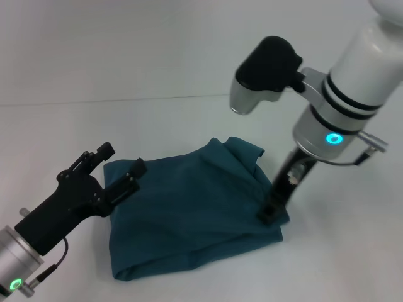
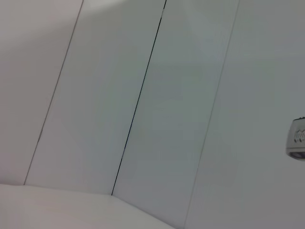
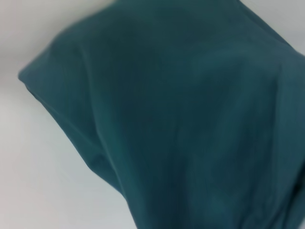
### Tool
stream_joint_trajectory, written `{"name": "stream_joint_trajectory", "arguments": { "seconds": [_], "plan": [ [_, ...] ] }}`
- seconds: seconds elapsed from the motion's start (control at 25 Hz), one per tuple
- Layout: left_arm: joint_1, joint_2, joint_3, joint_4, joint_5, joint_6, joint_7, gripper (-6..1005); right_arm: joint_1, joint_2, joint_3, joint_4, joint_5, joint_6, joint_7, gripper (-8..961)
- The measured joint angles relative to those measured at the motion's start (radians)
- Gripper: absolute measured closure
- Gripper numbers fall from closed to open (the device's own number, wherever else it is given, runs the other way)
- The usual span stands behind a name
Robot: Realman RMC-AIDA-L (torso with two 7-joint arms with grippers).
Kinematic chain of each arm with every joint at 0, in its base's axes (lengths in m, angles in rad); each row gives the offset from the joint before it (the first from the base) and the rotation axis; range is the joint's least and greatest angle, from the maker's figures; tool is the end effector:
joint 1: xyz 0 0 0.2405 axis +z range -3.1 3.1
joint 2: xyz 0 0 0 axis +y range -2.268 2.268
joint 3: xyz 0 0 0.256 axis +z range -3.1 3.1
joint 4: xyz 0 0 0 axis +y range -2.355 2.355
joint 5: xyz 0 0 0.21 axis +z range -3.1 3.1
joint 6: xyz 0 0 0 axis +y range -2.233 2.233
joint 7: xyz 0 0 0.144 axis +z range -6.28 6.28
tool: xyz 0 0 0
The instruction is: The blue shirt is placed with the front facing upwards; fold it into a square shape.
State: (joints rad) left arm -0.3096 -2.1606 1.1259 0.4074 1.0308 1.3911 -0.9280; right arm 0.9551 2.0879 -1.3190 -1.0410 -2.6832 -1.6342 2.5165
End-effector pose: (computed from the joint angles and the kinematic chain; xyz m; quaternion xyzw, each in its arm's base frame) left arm -0.2695 0.2930 -0.0401 -0.8071 -0.2436 -0.4437 0.3040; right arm 0.1269 0.3883 -0.0213 -0.9225 0.2698 -0.2499 0.1174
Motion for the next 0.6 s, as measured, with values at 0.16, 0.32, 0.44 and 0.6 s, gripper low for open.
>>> {"name": "stream_joint_trajectory", "arguments": {
  "seconds": [0.16, 0.32, 0.44, 0.6],
  "plan": [
    [0.000, 0.001, 0.000, 0.002, 0.000, 0.000, 0.000, 140, -0.041, 0.000, 0.010, -0.058, -0.008, -0.065, 0.026, 455],
    [0.004, 0.001, 0.000, 0.005, 0.000, 0.000, 0.000, 140, -0.085, 0.001, 0.081, -0.134, 0.025, -0.074, 0.043, 454],
    [0.005, 0.000, -0.003, 0.005, 0.000, 0.002, 0.000, 140, -0.106, 0.000, 0.124, -0.150, 0.083, 0.011, 0.041, 454],
    [0.001, 0.000, -0.012, 0.007, 0.000, 0.007, 0.001, 140, -0.115, 0.006, 0.098, -0.138, 0.109, 0.182, 0.041, 454]
  ]
}}
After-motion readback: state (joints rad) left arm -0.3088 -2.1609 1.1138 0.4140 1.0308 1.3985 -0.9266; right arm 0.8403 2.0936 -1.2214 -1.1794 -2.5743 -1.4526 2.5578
